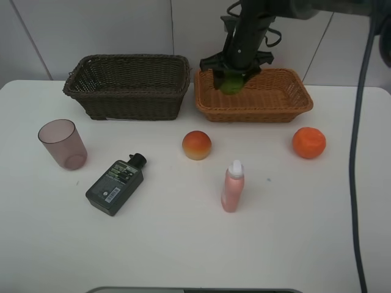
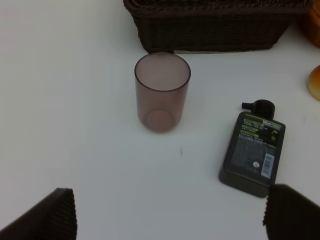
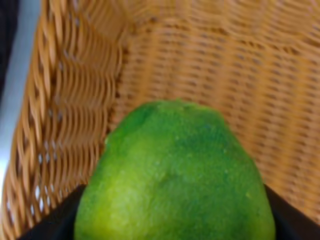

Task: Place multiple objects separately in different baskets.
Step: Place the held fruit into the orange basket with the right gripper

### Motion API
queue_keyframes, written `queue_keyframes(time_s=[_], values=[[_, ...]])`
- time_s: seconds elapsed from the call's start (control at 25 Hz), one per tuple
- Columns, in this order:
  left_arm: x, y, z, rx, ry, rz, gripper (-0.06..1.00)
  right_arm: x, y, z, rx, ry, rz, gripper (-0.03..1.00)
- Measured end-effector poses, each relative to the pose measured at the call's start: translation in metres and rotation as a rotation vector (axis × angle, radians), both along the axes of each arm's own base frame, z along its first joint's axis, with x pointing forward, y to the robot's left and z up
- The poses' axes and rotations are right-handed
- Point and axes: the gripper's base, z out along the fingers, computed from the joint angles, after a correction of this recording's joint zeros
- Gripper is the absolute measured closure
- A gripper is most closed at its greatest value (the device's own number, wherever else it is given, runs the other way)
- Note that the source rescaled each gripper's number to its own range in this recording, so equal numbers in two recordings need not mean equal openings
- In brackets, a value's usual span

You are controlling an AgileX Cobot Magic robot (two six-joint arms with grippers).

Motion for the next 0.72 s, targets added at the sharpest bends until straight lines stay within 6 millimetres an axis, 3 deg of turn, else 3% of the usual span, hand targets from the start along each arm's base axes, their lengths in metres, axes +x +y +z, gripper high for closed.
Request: queue_keyframes(time_s=[0.48, 0.72], values=[[0.000, 0.000, 0.000, 0.000, 0.000, 0.000, -0.01, 0.017, -0.004, -0.034, 0.025, -0.046, -0.023, 0.48], [0.000, 0.000, 0.000, 0.000, 0.000, 0.000, -0.01, 0.018, -0.003, -0.035, 0.029, -0.059, -0.022, 0.46]])
